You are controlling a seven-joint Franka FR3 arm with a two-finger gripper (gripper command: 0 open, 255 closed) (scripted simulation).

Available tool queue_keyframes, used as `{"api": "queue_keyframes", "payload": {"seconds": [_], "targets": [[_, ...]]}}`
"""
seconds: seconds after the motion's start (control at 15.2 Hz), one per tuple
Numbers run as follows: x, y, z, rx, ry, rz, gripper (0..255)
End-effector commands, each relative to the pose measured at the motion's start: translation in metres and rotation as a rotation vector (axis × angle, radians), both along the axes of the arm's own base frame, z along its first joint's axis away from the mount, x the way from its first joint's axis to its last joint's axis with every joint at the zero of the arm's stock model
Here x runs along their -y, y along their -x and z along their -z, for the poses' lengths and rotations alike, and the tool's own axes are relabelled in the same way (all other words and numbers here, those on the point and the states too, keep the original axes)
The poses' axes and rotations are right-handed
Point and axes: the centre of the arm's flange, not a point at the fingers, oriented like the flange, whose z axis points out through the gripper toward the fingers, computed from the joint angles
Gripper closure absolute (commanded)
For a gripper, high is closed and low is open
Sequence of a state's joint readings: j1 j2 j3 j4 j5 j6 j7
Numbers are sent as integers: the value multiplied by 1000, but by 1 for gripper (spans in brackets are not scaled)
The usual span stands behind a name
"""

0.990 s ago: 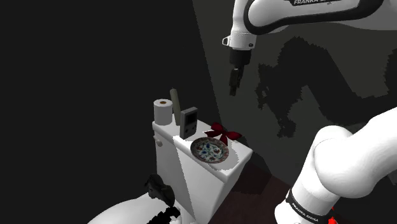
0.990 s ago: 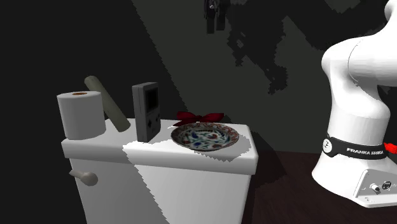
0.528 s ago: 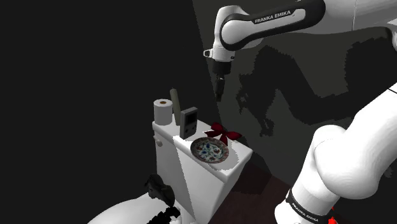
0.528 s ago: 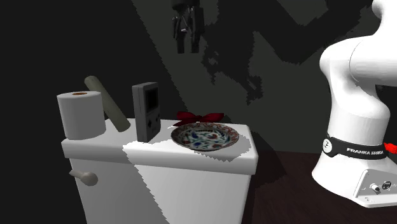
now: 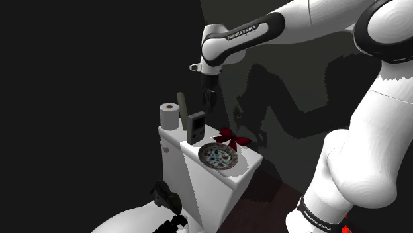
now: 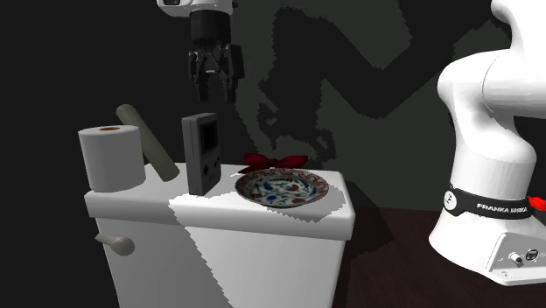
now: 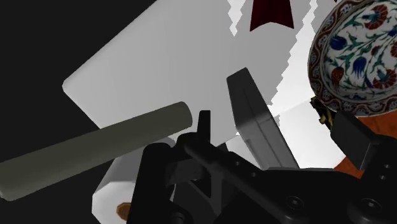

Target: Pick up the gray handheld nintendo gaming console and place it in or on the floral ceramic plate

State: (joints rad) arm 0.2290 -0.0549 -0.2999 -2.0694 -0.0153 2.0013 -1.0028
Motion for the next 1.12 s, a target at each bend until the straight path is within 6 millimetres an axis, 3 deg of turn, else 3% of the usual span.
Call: {"api": "queue_keyframes", "payload": {"seconds": [0.0,0.46,0.99,1.06], "targets": [[-4,-10,13,-1,-6,-49,0],[-5,-9,48,-1,-6,-49,0],[-5,-9,48,-1,-6,-49,0],[-5,-9,48,-1,-6,-49,255]]}}
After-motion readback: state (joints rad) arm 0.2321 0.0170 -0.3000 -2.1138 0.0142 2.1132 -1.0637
